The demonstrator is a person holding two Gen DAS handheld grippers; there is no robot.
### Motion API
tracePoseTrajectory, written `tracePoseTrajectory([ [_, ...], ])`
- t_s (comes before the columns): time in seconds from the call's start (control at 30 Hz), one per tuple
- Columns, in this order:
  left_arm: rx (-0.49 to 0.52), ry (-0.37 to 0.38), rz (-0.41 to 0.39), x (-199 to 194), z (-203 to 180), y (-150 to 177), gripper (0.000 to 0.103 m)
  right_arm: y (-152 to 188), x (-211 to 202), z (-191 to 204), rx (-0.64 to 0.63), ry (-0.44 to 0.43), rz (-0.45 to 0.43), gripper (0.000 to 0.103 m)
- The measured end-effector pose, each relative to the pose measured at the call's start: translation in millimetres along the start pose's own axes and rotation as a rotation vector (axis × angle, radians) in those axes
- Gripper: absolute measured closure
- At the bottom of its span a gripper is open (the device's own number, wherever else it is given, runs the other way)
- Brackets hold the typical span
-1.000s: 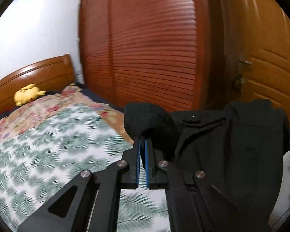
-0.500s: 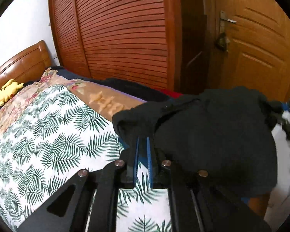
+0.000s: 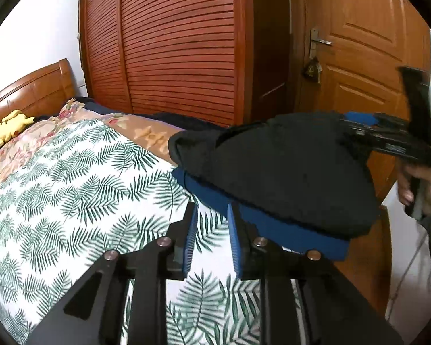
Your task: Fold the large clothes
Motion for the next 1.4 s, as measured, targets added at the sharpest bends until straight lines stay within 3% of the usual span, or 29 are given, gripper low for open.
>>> tracePoseTrajectory([
  [0.3, -0.003, 0.046, -0.017, -25.8, -17.5, 23.4, 0.071, 65.7, 54.1, -40.1, 0.069, 0.1, 0.199, 0.042],
  [0.5, -0.03, 0.05, -0.016, -27.7, -17.6, 34.8, 0.068, 60.5, 46.2, -34.2, 0.028, 0.141, 0.204, 0.042],
  [0.73, -0.064, 0.027, -0.017, -35.8, -10.3, 48.5, 0.068, 48.1, 19.0, -25.3, 0.051, 0.161, 0.15, 0.042],
  [1.03, -0.114, -0.002, -0.027, -58.6, 7.7, 66.0, 0.067, 61.5, -1.1, -26.6, 0.104, 0.179, 0.151, 0.042],
  [1.23, -0.119, -0.079, -0.012, -80.5, 28.3, 83.4, 0.067, 46.1, -19.1, 20.7, 0.076, 0.116, 0.111, 0.04],
  [1.4, -0.132, -0.132, 0.0, -104.6, 46.4, 101.6, 0.067, 34.9, -28.0, 84.6, 0.05, 0.028, 0.064, 0.026],
])
Point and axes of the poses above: each gripper's, at about its wrist camera, not at the fingertips, and x roughly the way its jaws point, z to its left, y to its underside, the point moved 10 cm from there along x, roughly the way its jaws point, and after that the axes turned 7 degrees about -z, right-handed, at the moved point
